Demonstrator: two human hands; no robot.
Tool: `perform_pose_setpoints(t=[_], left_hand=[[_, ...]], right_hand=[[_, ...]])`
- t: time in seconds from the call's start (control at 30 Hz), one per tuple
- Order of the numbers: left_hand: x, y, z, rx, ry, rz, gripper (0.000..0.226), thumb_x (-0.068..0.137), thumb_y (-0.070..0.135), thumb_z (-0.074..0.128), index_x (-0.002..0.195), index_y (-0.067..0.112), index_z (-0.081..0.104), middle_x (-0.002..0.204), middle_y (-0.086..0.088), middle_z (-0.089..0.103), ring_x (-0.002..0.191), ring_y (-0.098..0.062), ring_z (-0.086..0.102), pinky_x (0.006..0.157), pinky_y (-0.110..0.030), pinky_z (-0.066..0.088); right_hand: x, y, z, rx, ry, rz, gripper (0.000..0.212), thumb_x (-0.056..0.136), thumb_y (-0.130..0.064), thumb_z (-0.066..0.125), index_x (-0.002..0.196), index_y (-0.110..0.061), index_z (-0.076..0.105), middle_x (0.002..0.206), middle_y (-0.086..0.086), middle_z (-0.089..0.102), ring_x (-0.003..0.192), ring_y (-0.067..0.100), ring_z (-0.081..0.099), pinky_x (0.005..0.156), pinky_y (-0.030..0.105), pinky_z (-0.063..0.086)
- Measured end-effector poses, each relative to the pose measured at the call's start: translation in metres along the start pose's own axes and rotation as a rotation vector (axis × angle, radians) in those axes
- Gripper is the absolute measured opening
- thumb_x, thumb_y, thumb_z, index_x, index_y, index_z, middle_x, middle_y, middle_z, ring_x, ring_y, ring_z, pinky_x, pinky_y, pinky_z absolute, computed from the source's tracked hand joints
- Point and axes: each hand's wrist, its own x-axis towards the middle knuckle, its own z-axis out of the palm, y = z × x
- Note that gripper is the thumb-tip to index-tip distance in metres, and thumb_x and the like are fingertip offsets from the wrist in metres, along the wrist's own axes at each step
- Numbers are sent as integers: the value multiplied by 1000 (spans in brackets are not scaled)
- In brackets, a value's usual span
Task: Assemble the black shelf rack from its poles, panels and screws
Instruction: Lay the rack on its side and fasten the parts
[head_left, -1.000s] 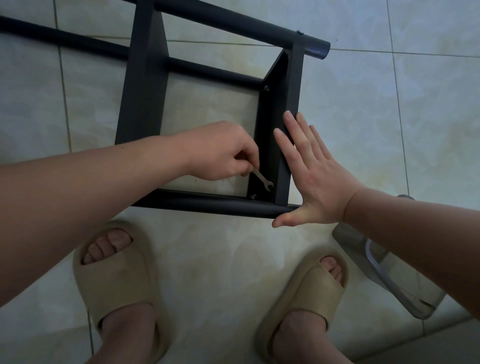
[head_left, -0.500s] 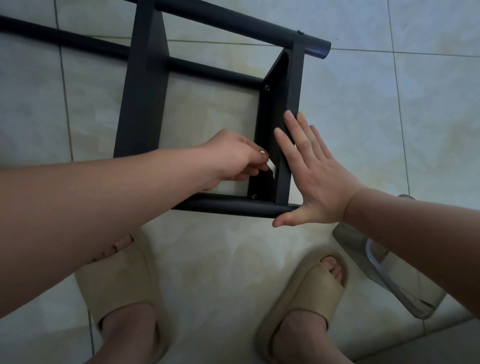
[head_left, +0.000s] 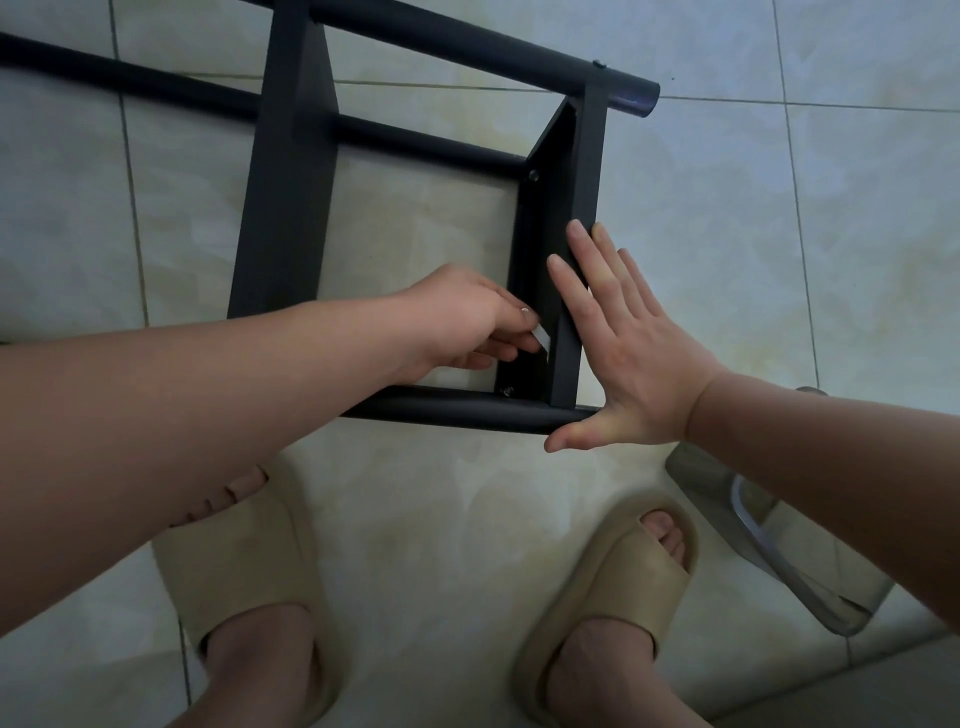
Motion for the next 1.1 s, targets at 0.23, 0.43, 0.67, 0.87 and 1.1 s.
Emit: perform_pose_setpoints(t=[0.23,0.43,0.67,0.87,1.1], left_hand=[[0,4,2,49,-82,-30,12,98,26,61,92,17,67,82,3,78,67,-5,69,71,-27,49],[1,5,0,75,-124,-33,15,100,22,58,88,17,64,80,3,78,70,-7,68,74,-26,50],[1,7,-3,106,-157,-22,14,101,20,56,90,15,63,79,1,77,71,-9,68,74,-27,51],[-1,5,-8,131,-176,-4,16,101,16,56,87,14,65,80,-1,77,68,-8,67,75,-26,52],[-2,3,-15,185,-227,14,23,101,12,54,82,16,66,84,-2,77,70,-7,67,73,-25,51]], right_hand=[[0,0,1,3,3,-1,136,72,-100,32,160,-1,2,167,24,-7,155,42,-10,124,62,8],[0,0,1,-1,3,-1,136,72,-99,33,160,-1,2,167,24,-8,155,41,-11,125,61,7],[0,0,0,-7,-3,4,136,71,-100,32,160,-1,2,167,24,-8,155,41,-11,124,61,7],[0,0,0,-8,-3,6,137,71,-100,33,160,-1,2,167,25,-6,155,42,-10,124,63,9],[0,0,1,-1,2,4,137,71,-100,33,160,-2,2,167,25,-6,155,43,-9,123,63,9]])
